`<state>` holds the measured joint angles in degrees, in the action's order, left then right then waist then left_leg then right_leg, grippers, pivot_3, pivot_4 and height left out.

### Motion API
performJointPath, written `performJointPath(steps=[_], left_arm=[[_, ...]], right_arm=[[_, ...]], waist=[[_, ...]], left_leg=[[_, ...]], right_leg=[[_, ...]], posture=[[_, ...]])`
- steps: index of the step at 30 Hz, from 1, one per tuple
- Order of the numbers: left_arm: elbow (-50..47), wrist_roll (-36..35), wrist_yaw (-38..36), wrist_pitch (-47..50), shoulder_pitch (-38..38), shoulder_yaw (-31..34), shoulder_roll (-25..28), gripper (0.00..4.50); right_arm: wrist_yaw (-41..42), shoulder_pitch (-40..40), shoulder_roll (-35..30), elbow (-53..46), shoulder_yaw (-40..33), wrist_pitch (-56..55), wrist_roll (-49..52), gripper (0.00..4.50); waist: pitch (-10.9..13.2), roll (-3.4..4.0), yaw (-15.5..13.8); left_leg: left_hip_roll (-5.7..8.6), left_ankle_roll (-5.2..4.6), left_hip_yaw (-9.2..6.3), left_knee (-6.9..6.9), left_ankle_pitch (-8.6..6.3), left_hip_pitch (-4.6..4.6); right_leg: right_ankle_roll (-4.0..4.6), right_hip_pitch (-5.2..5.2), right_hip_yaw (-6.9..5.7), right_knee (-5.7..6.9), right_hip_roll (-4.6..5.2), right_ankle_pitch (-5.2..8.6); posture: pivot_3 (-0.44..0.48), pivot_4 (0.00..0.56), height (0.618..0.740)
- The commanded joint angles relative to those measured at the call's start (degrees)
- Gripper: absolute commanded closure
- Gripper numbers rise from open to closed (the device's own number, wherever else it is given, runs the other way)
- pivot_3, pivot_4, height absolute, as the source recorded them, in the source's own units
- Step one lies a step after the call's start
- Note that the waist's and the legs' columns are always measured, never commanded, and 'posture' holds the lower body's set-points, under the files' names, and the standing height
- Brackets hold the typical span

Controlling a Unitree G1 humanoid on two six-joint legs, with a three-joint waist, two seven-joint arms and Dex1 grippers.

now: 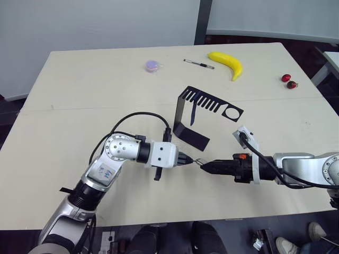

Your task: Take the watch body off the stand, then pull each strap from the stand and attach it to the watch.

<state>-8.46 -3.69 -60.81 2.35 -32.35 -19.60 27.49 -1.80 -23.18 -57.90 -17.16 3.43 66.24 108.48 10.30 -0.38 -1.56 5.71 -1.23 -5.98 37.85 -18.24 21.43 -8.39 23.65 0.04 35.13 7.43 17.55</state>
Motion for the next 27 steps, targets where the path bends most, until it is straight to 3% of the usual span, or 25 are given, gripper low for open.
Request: performJointPath(steps=[1,27], left_arm=[[-0.7,0.4,0.6,-1.3,-0.9,-0.9,-1.3,4.5],[1.2,2.0,0.9,-1.2,-3.0,-1.5,-4.3,4.5]], right_arm=[[1.4,-1.7,0.8,-2.1,-0.1,-0.4,1.0,3.01],[3.7,-3.8,1.8,-4.2,0.0,0.9,-1.4,3.01]], waist=[[0.0,0.0,0.0],[0.0,0.0,0.0]], left_leg=[[0.0,0.0,0.0,0.0,0.0,0.0],[0.0,-0.01,0.0,0.02,0.0,0.01]], right_leg=[[0.0,0.0,0.0,0.0,0.0,0.0],[-0.01,0.0,-0.01,0.0,0.0,0.0]], posture=[[0.0,0.15,0.74],[0.0,0.15,0.74]])
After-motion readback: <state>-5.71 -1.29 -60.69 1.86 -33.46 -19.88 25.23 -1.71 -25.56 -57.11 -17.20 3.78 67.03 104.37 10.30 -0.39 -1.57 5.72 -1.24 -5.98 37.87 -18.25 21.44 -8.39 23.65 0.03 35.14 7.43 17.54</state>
